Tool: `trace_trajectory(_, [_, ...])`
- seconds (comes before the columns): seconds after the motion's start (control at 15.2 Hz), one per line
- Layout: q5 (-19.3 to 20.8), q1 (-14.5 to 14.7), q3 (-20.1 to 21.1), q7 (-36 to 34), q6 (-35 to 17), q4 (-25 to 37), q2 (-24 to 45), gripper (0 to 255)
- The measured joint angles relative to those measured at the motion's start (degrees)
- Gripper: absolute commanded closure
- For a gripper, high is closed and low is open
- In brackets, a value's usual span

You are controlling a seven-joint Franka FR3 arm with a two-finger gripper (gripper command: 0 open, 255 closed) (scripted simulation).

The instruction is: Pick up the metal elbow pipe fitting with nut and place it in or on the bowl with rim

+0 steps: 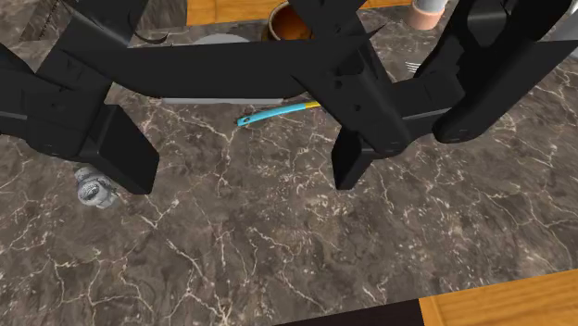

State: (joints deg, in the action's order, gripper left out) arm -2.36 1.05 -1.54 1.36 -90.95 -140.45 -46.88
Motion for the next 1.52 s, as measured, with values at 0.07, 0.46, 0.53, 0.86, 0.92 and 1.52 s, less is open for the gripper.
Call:
trace_trajectory(0.07, [0.0,0.0,0.0,0.0,0.0,0.0,0.0,0])
trace_trajectory(0.46, [-4.1,2.5,6.0,-5.8,-6.1,-3.4,2.1,0])
trace_trajectory(0.53, [-4.6,2.8,6.8,-6.4,-7.7,-4.1,2.9,0])
trace_trajectory(0.86, [-8.1,5.2,13.0,-12.1,-15.2,-5.7,7.9,0])
trace_trajectory(0.92, [-8.7,5.7,14.2,-13.2,-16.4,-6.1,8.5,0])
trace_trajectory(1.52, [-10.3,7.4,25.1,-23.7,-30.4,-2.9,24.2,0])
